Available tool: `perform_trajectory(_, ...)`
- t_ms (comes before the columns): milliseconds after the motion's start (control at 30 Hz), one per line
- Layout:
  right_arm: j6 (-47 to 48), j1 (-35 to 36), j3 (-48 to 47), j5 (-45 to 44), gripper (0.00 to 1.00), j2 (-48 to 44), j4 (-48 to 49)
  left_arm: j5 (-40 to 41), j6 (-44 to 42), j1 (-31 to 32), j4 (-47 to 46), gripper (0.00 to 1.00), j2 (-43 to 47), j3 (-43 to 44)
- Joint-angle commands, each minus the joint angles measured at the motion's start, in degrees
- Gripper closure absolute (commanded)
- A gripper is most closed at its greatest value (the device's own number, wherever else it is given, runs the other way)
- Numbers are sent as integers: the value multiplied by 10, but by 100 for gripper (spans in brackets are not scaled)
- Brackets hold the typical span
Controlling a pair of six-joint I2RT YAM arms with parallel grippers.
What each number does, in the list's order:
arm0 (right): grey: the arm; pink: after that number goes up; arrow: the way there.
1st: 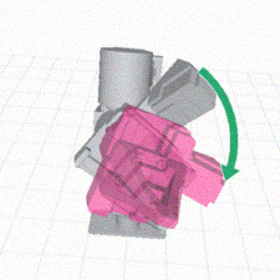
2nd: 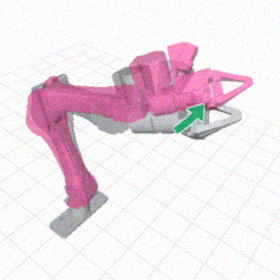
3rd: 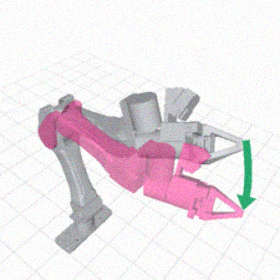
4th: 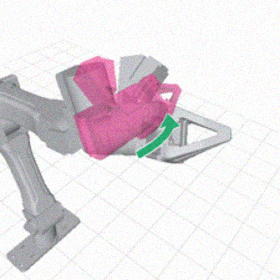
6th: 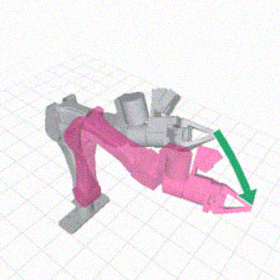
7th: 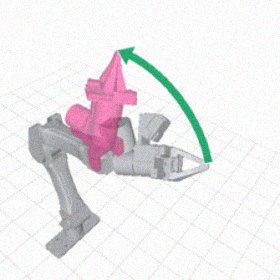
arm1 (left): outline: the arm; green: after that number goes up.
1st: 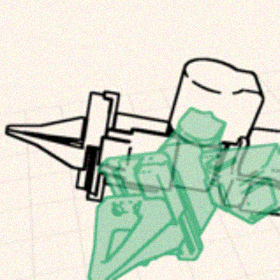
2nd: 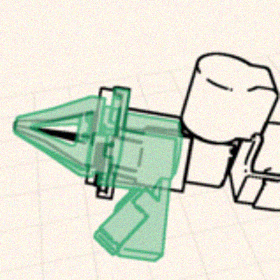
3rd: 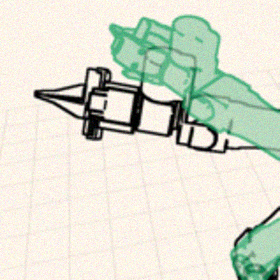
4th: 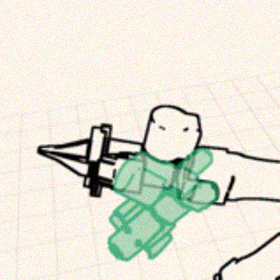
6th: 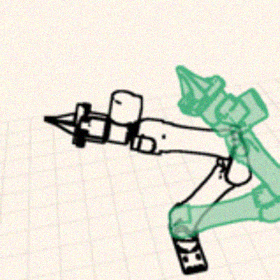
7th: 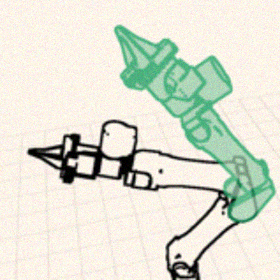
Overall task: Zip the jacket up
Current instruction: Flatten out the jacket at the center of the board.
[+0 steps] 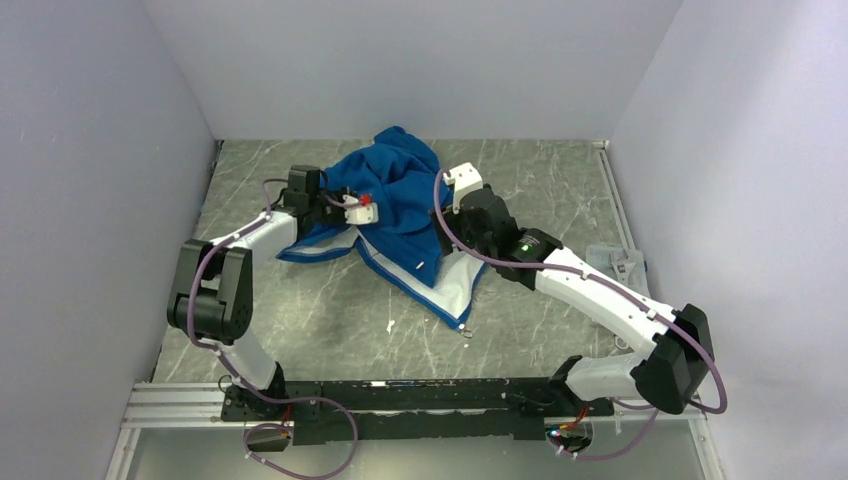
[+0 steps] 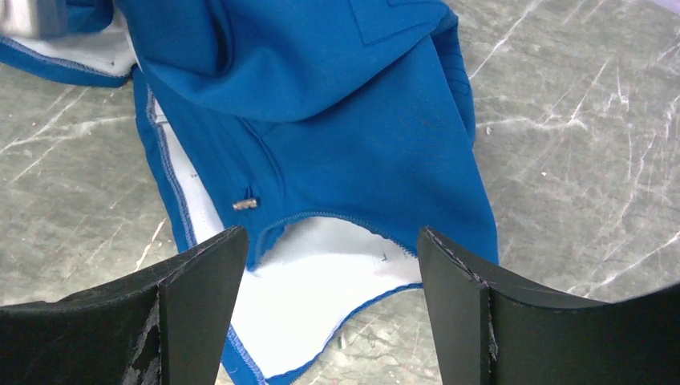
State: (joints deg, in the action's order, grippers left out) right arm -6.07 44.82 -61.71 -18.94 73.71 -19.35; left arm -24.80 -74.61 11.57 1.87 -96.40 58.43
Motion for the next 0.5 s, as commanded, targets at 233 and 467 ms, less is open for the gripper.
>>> perform_trajectory(233, 13, -3, -66, 24, 11, 15, 19, -49, 239, 5, 48, 100, 66, 194)
perform_trajectory(467, 16, 7, -131, 51, 0, 15, 32, -86, 291, 14, 117, 100, 119, 265)
